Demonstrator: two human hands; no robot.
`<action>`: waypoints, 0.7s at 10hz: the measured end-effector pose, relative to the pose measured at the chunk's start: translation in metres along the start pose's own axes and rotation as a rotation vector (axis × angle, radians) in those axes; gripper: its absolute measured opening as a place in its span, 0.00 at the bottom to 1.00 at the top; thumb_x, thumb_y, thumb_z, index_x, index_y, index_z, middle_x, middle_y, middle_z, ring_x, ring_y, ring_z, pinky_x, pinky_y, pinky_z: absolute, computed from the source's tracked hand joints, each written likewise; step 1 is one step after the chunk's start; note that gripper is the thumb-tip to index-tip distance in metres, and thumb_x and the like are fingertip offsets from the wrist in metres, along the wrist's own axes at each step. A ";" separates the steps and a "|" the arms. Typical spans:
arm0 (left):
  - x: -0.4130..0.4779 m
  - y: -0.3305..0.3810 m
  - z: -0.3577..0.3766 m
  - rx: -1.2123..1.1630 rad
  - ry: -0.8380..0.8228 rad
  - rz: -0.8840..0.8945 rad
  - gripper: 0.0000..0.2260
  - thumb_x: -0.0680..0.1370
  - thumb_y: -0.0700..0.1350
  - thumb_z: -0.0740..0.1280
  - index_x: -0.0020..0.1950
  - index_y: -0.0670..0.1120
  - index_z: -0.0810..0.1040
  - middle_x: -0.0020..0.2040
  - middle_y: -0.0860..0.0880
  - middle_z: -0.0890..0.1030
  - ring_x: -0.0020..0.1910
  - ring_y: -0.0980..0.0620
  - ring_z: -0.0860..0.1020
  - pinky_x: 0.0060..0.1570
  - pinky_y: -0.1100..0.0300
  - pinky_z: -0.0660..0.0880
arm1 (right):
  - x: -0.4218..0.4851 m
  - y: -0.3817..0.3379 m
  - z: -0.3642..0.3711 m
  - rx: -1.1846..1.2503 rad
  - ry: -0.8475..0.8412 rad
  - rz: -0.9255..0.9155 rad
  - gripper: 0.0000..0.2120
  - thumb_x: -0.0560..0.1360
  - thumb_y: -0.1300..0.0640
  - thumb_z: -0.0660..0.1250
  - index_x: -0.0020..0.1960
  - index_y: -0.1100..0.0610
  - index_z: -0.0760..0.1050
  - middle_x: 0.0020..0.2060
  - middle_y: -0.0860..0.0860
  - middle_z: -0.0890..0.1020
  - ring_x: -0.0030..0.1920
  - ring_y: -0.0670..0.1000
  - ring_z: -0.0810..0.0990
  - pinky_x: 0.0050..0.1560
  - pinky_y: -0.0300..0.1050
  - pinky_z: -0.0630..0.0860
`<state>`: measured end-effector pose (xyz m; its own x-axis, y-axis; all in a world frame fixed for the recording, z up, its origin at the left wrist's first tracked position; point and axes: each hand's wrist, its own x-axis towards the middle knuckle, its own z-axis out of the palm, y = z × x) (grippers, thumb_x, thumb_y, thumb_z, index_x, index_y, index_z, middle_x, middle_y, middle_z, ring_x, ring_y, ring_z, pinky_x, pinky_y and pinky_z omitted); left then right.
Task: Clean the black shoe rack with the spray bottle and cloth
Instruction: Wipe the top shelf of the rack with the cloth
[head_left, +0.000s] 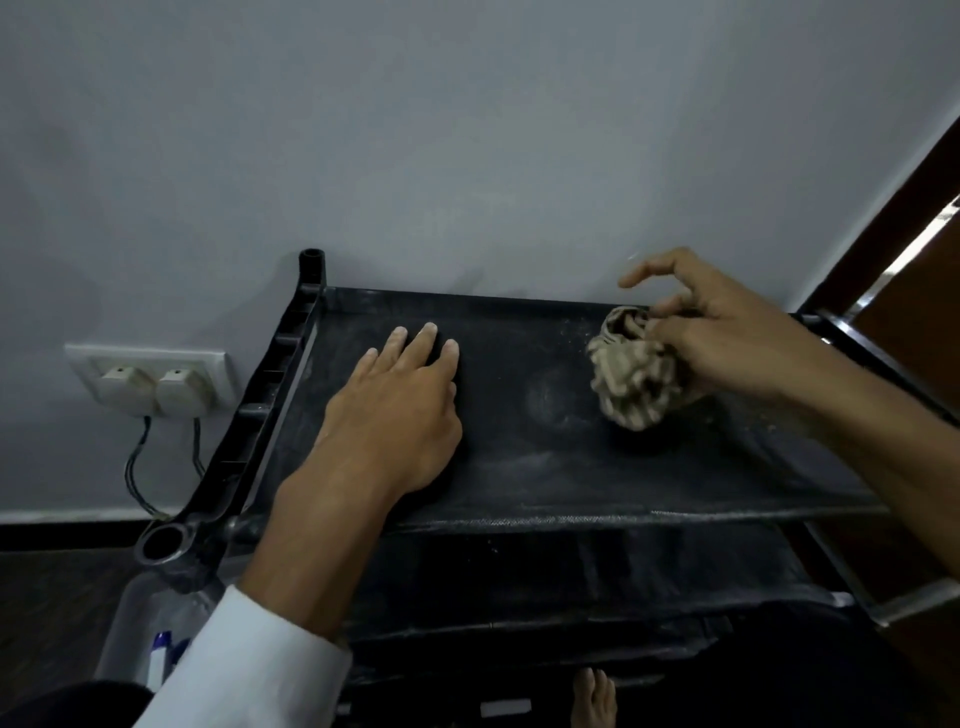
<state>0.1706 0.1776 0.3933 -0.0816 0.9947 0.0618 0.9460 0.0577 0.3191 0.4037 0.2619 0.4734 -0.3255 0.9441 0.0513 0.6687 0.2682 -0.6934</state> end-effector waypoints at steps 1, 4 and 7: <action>0.000 0.000 0.000 0.001 0.003 -0.001 0.23 0.85 0.47 0.49 0.81 0.50 0.50 0.81 0.49 0.45 0.80 0.49 0.43 0.77 0.52 0.44 | 0.004 0.005 0.004 0.300 0.060 0.059 0.17 0.81 0.67 0.58 0.46 0.54 0.83 0.49 0.55 0.85 0.41 0.47 0.86 0.34 0.42 0.82; 0.000 -0.001 0.000 -0.011 -0.002 0.003 0.23 0.85 0.47 0.49 0.81 0.50 0.50 0.81 0.49 0.45 0.80 0.49 0.42 0.77 0.53 0.43 | 0.024 0.018 0.021 -0.335 0.178 -0.169 0.23 0.69 0.54 0.79 0.63 0.51 0.81 0.55 0.50 0.72 0.43 0.42 0.76 0.50 0.23 0.69; 0.002 -0.002 0.002 -0.005 0.008 0.008 0.23 0.85 0.47 0.50 0.81 0.49 0.51 0.81 0.49 0.46 0.80 0.48 0.43 0.77 0.52 0.44 | 0.012 0.025 0.004 -0.722 0.137 -0.425 0.17 0.58 0.39 0.80 0.35 0.49 0.79 0.61 0.48 0.73 0.63 0.51 0.66 0.58 0.49 0.69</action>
<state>0.1695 0.1794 0.3909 -0.0767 0.9945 0.0719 0.9449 0.0495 0.3237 0.4134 0.2786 0.4539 -0.5925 0.7381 0.3228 0.7860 0.6174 0.0308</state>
